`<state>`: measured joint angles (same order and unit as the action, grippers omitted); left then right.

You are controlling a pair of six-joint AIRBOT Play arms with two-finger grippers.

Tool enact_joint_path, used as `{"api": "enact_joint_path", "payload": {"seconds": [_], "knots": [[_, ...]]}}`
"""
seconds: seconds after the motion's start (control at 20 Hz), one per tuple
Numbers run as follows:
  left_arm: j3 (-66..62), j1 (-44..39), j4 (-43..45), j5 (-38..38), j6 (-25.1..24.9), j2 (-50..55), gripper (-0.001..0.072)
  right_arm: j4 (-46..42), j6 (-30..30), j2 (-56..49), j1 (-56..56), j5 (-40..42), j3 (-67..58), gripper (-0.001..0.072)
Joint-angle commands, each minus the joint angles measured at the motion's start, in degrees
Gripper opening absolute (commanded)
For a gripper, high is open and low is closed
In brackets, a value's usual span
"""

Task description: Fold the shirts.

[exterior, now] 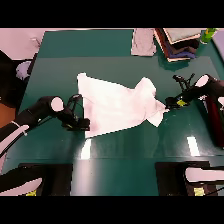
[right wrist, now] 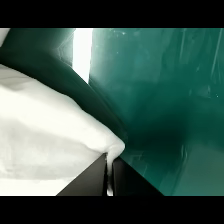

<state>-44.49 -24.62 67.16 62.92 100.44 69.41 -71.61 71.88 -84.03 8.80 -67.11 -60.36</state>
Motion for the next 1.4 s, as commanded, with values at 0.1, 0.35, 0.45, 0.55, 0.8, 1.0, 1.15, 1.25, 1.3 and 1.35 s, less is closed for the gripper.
{"api": "enact_joint_path", "payload": {"seconds": [0.1,0.35,0.45,0.55,0.8,1.0,1.15,1.25,1.3,1.35], "knots": [[3.3,0.0,-7.3,-4.7,-2.6,0.0,0.0534,-0.1,0.1,0.0,0.0,0.1,0.0,0.002],[3.3,0.0,-8.9,-6.7,-4.7,0.0,0.023,0.0,0.1,0.0,0.0,0.1,0.0,0.002],[3.1,0.0,-8.9,-7.3,-6.4,0.0,0.0025,0.0,0.1,0.0,0.0,-0.1,0.0,0.002],[0.4,0.0,-7.2,-6.3,-6.5,-0.3,0.0025,0.0,0.1,1.1,0.0,0.0,-0.1,0.002],[-17.9,3.0,6.2,-2.3,-4.4,-10.3,0.0025,0.1,0.1,11.8,0.0,0.4,-6.1,0.002],[-41.5,6.1,14.5,0.1,-4.5,-19.9,0.0025,0.1,2.3,22.4,0.0,0.5,-20.9,0.002],[-60.2,6.1,16.7,1.7,-5.0,-22.0,0.0025,0.0,2.7,29.7,0.0,2.4,-32.4,0.002],[-69.9,6.1,16.6,2.7,-5.0,-21.9,0.0025,-0.3,2.8,33.9,0.0,3.8,-38.1,0.0019],[-73.1,6.1,16.6,2.4,-5.3,-21.9,0.0025,-1.4,3.0,35.7,0.0,4.4,-40.3,0.0019],[-75.1,6.1,16.6,1.3,-6.3,-21.9,0.0025,-2.1,3.6,36.9,0.0,4.5,-42.8,0.0019]]}}
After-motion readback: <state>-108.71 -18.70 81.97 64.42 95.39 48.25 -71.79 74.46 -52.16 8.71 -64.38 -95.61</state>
